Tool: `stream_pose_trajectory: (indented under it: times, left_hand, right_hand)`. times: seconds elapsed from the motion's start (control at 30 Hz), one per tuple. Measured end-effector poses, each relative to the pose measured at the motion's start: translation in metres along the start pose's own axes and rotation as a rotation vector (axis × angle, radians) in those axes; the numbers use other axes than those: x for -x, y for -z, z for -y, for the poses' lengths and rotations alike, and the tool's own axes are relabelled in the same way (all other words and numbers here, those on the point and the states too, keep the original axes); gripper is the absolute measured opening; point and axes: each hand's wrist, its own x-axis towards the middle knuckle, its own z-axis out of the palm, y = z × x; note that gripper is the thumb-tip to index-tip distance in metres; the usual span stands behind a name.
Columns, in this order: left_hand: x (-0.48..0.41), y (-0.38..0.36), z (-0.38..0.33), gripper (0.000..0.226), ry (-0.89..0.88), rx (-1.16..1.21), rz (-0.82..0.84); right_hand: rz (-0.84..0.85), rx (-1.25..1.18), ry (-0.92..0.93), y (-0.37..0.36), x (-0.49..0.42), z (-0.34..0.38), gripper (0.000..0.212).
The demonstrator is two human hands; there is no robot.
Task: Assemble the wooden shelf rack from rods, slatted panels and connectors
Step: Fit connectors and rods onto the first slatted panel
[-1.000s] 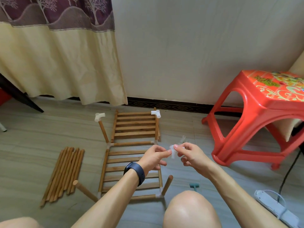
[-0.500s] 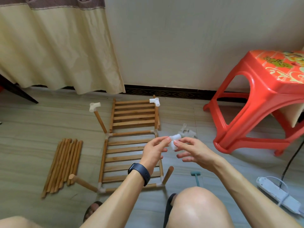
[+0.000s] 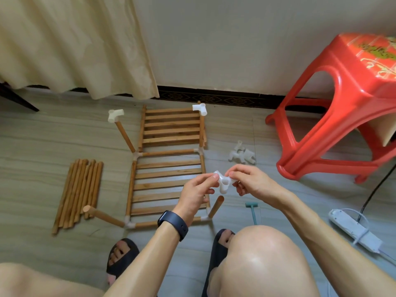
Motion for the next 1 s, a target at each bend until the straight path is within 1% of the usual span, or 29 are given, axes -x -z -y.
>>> stream_pose_trajectory:
  times: [0.13,0.3,0.4,0.53,0.57,0.67,0.7,0.87,1.0]
  left_hand:
    - [0.002,0.007,0.003,0.02,0.015,-0.004,0.005]
    - [0.013,0.007,0.006,0.024,0.069,0.045,-0.015]
    - [0.018,0.007,0.012,0.02,0.082,0.056,-0.03]
    - [0.024,0.003,0.02,0.018,0.082,0.089,-0.068]
    - [0.026,0.001,0.023,0.021,0.076,0.095,-0.073]
    - [0.031,-0.001,0.03,0.047,0.051,0.074,-0.078]
    - [0.031,-0.002,0.032,0.051,0.047,0.068,-0.078]
    - [0.029,0.001,0.033,0.037,0.033,0.04,-0.076]
    - [0.03,0.003,0.03,0.033,-0.014,-0.007,-0.055]
  right_hand:
    - [0.008,0.061,0.034,-0.002,0.001,0.002,0.013]
    - [-0.019,0.062,0.037,-0.009,0.004,0.001,0.017]
    - [-0.019,0.067,0.047,-0.014,0.007,-0.004,0.017]
    - [-0.008,-0.006,0.028,-0.015,0.01,-0.013,0.025]
    - [-0.001,-0.017,0.022,-0.015,0.01,-0.015,0.025]
    - [0.013,-0.022,0.007,-0.017,0.011,-0.024,0.022]
    - [0.016,-0.03,-0.001,-0.018,0.011,-0.027,0.021]
    - [0.044,-0.035,-0.016,-0.021,0.013,-0.035,0.016]
    - [0.105,-0.034,-0.018,-0.021,0.013,-0.039,0.021]
